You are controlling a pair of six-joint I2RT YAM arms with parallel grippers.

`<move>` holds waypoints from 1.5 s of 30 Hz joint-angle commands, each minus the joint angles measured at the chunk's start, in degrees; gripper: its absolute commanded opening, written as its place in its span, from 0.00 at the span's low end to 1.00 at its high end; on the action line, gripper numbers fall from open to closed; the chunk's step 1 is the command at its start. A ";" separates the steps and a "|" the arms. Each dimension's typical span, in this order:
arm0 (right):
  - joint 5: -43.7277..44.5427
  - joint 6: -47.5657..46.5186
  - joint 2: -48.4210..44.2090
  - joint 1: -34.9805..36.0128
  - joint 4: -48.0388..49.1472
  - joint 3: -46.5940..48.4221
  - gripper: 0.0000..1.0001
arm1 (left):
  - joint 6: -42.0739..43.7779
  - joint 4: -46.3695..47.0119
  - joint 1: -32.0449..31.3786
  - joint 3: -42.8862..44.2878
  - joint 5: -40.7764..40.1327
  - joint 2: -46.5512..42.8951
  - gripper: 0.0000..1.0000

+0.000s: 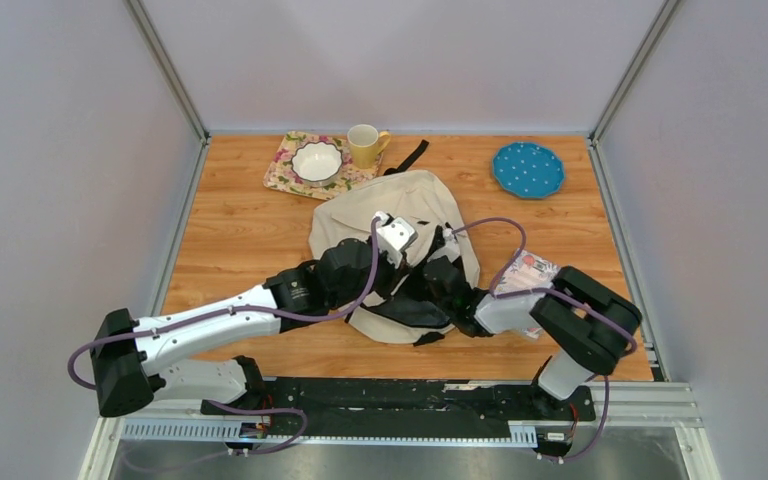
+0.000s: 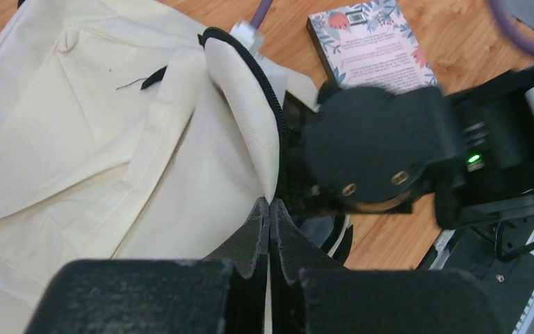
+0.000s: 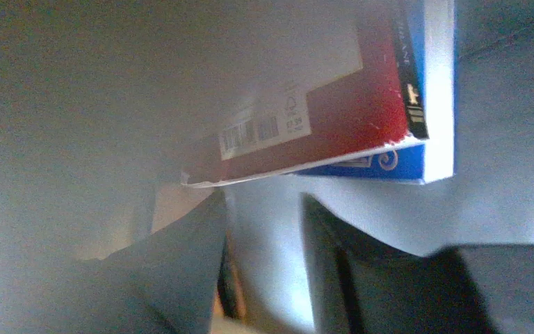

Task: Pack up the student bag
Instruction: Adjust the book in the student bag, then pick up the book from the center of the board.

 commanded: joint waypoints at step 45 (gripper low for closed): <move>-11.43 -21.24 -54.73 -58.83 -85.71 8.59 0.96 | -5.55 8.90 1.35 18.15 26.49 25.33 0.77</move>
